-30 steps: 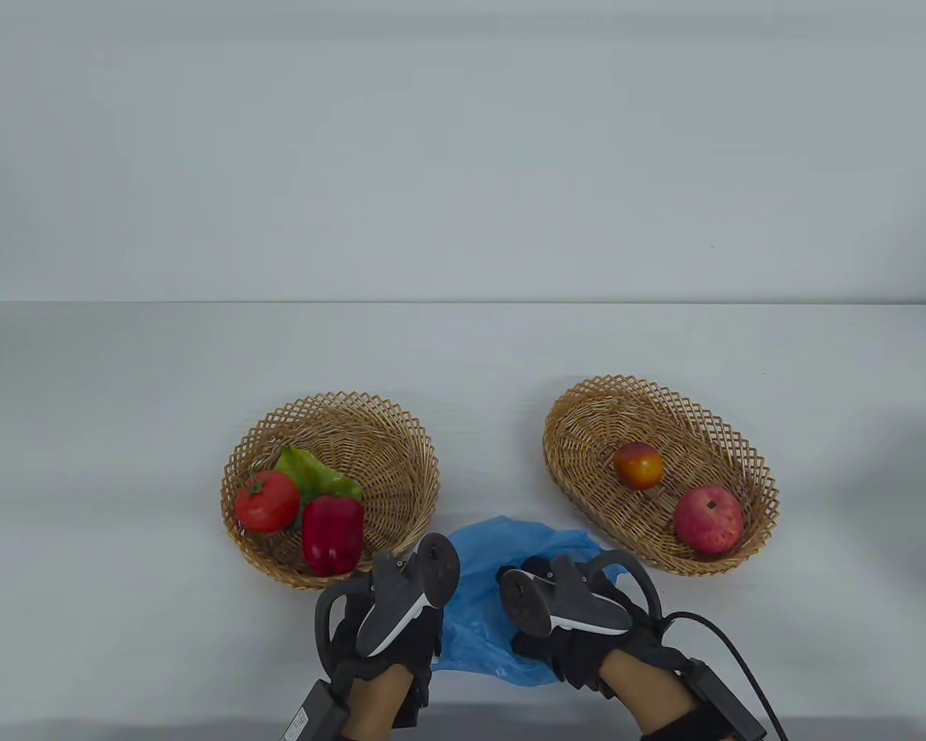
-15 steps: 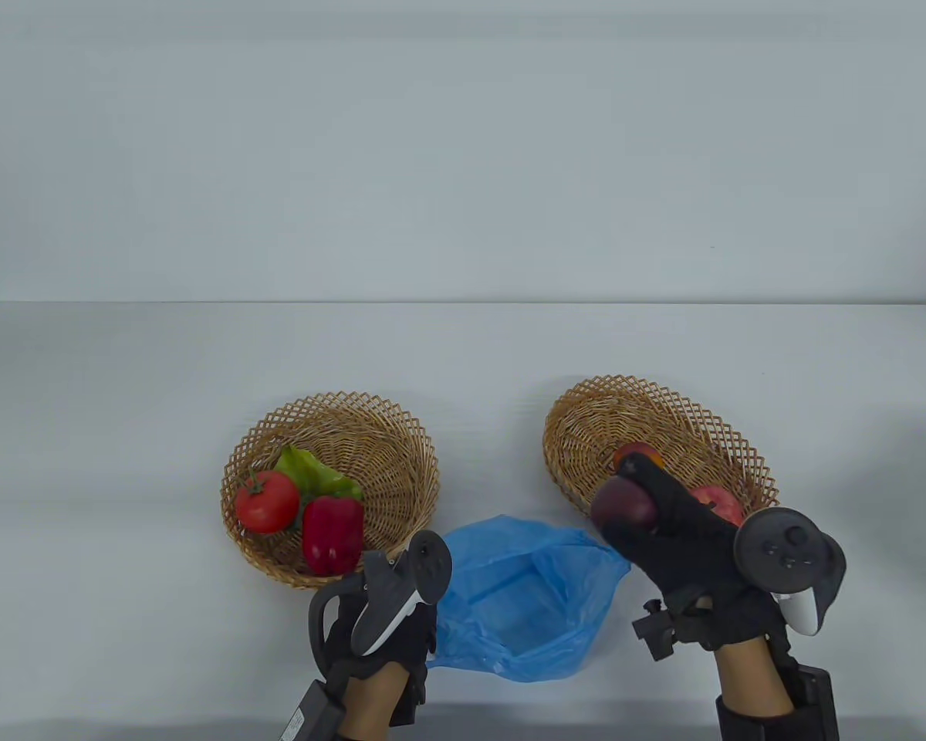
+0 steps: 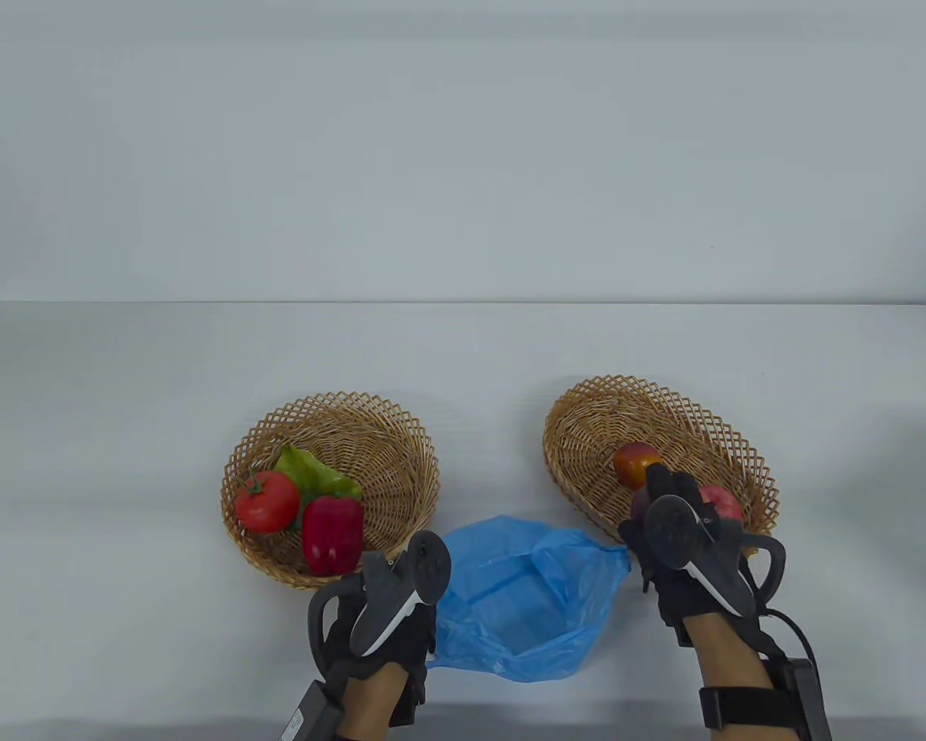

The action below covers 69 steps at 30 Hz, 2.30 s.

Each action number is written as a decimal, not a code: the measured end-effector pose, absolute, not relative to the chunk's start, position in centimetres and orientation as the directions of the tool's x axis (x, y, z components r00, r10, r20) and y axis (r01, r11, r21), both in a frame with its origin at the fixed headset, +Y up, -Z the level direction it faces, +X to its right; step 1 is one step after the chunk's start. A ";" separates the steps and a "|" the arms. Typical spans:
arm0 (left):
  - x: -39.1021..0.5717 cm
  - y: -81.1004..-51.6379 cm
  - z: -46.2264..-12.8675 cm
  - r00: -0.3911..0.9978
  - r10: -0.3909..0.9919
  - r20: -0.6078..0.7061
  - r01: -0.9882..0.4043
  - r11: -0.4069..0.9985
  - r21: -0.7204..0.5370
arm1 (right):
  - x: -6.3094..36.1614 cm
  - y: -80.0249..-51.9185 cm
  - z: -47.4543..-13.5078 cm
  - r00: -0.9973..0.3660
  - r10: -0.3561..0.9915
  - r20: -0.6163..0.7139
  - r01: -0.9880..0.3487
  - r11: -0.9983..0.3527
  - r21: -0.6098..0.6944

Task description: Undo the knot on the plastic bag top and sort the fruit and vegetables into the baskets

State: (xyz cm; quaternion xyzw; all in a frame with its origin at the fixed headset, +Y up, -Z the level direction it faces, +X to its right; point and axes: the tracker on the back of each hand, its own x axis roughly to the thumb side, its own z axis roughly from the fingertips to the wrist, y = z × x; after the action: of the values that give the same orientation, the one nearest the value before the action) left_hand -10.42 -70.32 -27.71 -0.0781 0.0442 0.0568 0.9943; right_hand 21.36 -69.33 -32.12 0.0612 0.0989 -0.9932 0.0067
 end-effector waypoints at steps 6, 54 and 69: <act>-10.4 -70.3 -27.7 0.990 0.105 -0.094 -0.119 0.981 -0.152 | 20.9 -70.3 -32.6 -0.991 -0.058 -0.124 0.074 -0.989 -0.127; -14.1 -64.1 -23.7 0.905 0.424 0.033 -0.415 0.865 0.280 | 21.0 -62.7 -26.6 -0.979 0.204 0.000 -0.169 -0.811 -0.559; -14.7 -65.9 -25.3 0.918 0.395 -0.011 -0.392 0.914 0.106 | 20.6 -63.8 -26.4 -0.977 0.210 0.018 -0.182 -0.799 -0.573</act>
State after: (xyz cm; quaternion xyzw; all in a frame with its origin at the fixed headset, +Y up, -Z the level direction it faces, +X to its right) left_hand -14.72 -65.90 -25.34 0.0507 0.0160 0.2013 0.9781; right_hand 20.57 -63.78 -26.41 0.0231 0.2995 -0.9482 -0.1035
